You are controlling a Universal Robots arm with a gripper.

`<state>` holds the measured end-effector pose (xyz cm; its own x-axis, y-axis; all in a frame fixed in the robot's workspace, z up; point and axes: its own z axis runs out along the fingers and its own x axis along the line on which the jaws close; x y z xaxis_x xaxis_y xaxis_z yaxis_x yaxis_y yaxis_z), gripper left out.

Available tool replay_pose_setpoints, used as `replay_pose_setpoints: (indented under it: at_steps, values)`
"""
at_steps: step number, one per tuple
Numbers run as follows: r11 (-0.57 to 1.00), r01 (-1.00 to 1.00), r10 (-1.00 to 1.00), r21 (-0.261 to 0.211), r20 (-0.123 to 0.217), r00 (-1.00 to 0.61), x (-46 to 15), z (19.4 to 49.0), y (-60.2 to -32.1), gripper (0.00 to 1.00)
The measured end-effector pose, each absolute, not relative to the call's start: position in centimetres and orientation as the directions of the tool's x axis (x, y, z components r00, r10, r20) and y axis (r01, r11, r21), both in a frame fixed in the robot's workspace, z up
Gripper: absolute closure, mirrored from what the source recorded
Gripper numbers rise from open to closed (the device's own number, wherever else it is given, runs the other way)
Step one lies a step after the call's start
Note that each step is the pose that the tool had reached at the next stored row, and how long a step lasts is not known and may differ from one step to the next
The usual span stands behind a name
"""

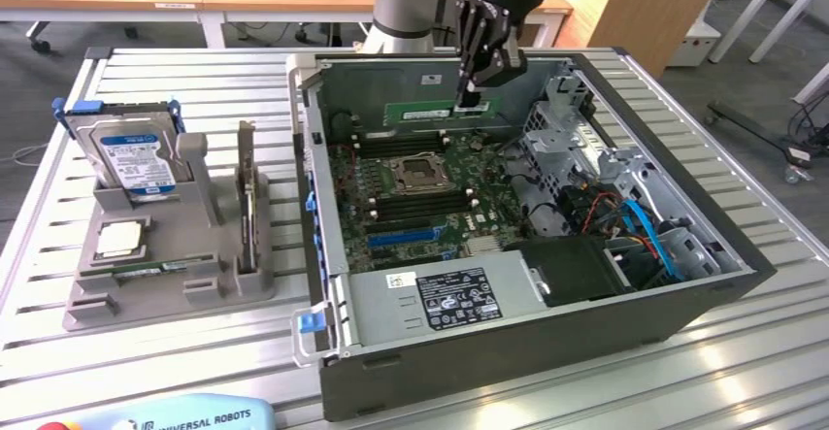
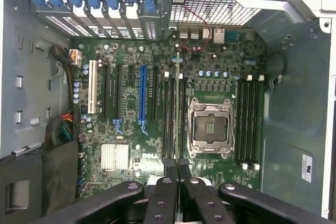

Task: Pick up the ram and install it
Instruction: 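Pick up the ram and move it above insertion slot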

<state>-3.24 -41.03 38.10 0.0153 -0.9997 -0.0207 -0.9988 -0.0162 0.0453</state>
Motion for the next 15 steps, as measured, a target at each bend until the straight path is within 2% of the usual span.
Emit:
replay_pose_setpoints:
  at_steps: [15]
  values:
    - [-0.016,-0.999,-1.000,0.045,-0.021,0.015,-3.3,36.6,-40.8,0.88]
